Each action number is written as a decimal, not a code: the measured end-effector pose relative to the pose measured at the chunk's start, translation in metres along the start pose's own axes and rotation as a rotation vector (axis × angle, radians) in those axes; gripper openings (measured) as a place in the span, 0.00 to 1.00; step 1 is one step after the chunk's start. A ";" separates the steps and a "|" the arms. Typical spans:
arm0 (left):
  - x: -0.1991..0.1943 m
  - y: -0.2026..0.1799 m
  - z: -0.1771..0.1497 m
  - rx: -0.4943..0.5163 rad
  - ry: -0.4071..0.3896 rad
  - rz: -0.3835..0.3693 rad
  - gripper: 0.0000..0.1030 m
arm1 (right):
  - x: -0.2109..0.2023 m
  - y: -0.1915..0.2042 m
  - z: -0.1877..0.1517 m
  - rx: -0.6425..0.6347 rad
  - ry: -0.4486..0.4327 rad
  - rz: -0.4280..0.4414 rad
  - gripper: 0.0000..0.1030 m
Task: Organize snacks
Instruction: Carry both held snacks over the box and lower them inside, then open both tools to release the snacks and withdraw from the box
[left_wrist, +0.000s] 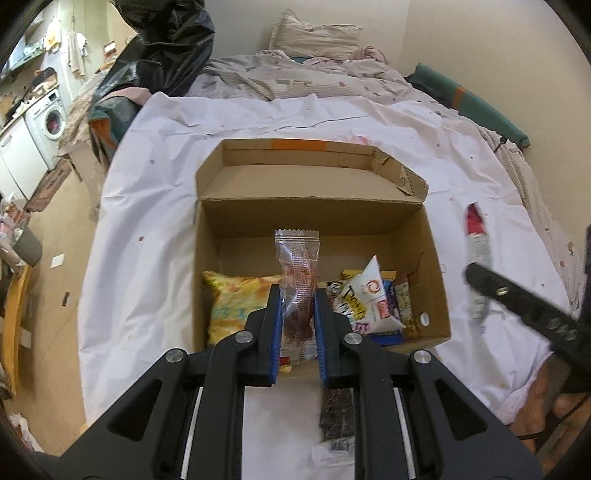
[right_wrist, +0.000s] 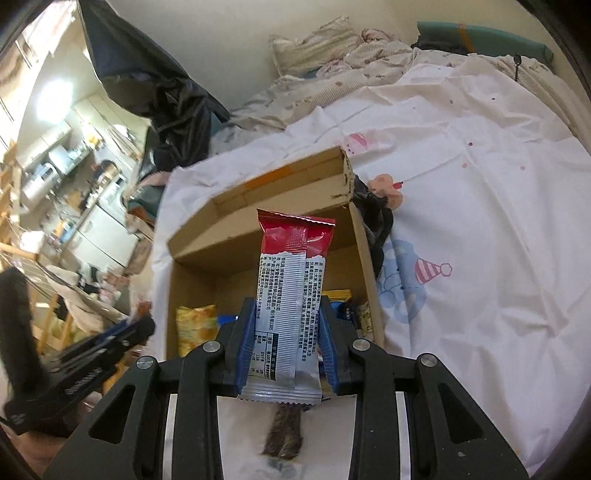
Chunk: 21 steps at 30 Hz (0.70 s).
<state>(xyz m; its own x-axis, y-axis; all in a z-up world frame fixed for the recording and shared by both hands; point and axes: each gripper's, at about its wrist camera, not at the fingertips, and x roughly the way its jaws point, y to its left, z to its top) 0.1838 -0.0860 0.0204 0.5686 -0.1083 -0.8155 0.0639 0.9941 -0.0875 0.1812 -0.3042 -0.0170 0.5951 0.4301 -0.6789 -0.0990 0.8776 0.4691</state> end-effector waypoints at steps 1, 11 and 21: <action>0.003 -0.001 0.002 0.003 0.000 -0.007 0.13 | 0.006 -0.001 0.000 -0.004 0.011 -0.013 0.32; 0.045 -0.007 0.001 0.047 0.007 -0.010 0.13 | 0.047 -0.004 -0.003 -0.050 0.102 -0.118 0.33; 0.077 -0.006 -0.004 0.042 0.044 -0.037 0.13 | 0.068 -0.009 -0.007 -0.026 0.162 -0.146 0.33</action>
<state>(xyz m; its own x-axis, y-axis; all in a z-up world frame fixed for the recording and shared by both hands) 0.2243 -0.1005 -0.0440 0.5285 -0.1438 -0.8367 0.1192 0.9884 -0.0945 0.2173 -0.2815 -0.0711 0.4692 0.3245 -0.8213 -0.0430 0.9373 0.3458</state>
